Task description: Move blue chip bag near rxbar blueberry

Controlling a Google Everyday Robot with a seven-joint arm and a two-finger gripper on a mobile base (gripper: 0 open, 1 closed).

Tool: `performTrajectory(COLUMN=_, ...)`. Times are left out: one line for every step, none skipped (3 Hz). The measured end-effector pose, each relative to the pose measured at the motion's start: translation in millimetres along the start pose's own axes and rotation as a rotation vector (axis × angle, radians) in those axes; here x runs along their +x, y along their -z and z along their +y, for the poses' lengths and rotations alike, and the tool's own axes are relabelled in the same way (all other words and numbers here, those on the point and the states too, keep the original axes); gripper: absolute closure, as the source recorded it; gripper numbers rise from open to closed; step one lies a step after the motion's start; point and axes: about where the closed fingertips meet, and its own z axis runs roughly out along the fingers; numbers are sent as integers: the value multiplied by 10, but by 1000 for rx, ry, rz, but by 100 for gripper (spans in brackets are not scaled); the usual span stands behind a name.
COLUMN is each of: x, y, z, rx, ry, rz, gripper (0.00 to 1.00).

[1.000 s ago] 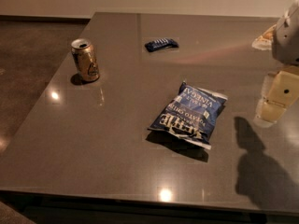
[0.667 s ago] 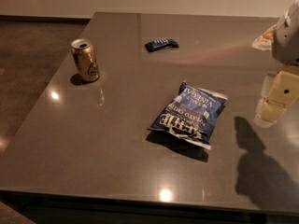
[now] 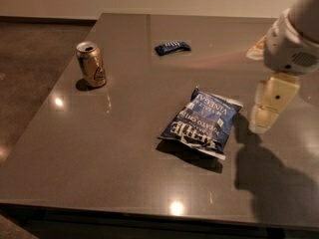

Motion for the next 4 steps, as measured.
performTrajectory(x=-187, y=-443, z=-102, rx=-76, ry=27, rz=-16, gripper=0)
performTrajectory(x=-282, y=-667, z=-119, rx=-118, ry=43, rz=-18, gripper=0)
performTrajectory(x=-442, y=-920, z=-21, rx=-178, ry=72, rz=-22, gripper=0)
performTrajectory(x=-518, y=-1042, z=46, rx=-208, ry=87, rz=-22, gripper=0)
